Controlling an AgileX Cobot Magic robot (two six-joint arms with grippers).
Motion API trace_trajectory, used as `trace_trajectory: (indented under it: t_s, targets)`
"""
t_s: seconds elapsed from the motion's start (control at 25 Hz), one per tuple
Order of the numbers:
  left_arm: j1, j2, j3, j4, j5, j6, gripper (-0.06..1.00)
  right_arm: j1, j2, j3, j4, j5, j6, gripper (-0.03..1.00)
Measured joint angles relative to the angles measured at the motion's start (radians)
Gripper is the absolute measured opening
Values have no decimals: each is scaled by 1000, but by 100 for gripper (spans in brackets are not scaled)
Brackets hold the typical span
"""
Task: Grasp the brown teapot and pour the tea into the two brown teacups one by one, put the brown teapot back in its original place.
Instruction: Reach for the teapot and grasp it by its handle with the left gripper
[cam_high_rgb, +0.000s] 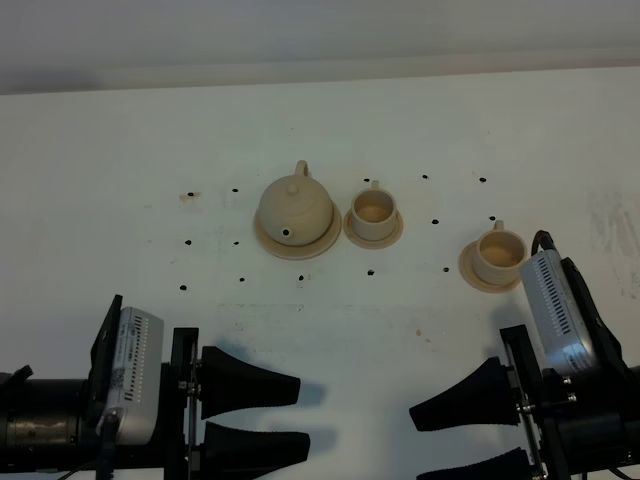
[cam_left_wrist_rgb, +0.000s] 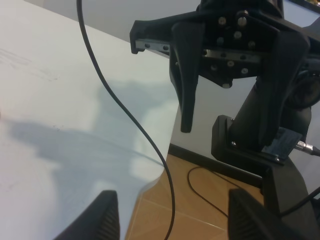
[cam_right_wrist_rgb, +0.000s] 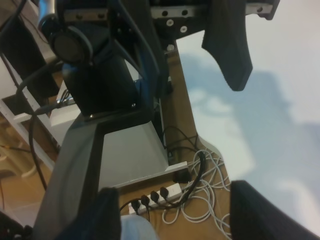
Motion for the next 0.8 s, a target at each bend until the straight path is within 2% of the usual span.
trace_trajectory:
  t_s: [0.24, 0.32, 0.48, 0.56, 0.68, 0.8]
  targets:
    - [0, 0, -16, 0, -1, -13, 46, 0, 0, 0, 1, 0, 0, 47]
    - [0, -3, -52, 1, -13, -69, 46, 0, 0, 0, 1, 0, 0, 47]
    - [0, -30, -170, 34, -93, -270, 46, 0, 0, 0, 5, -1, 22, 47]
    - [0, -47, -238, 112, -133, -398, 46, 0, 0, 0, 25, -14, 47, 47]
    - [0, -62, -340, 278, -167, -619, 46, 0, 0, 0, 69, -74, 129, 47]
    - [0, -63, -439, 472, -223, -865, 46, 0, 1, -13, 75, -193, 285, 47]
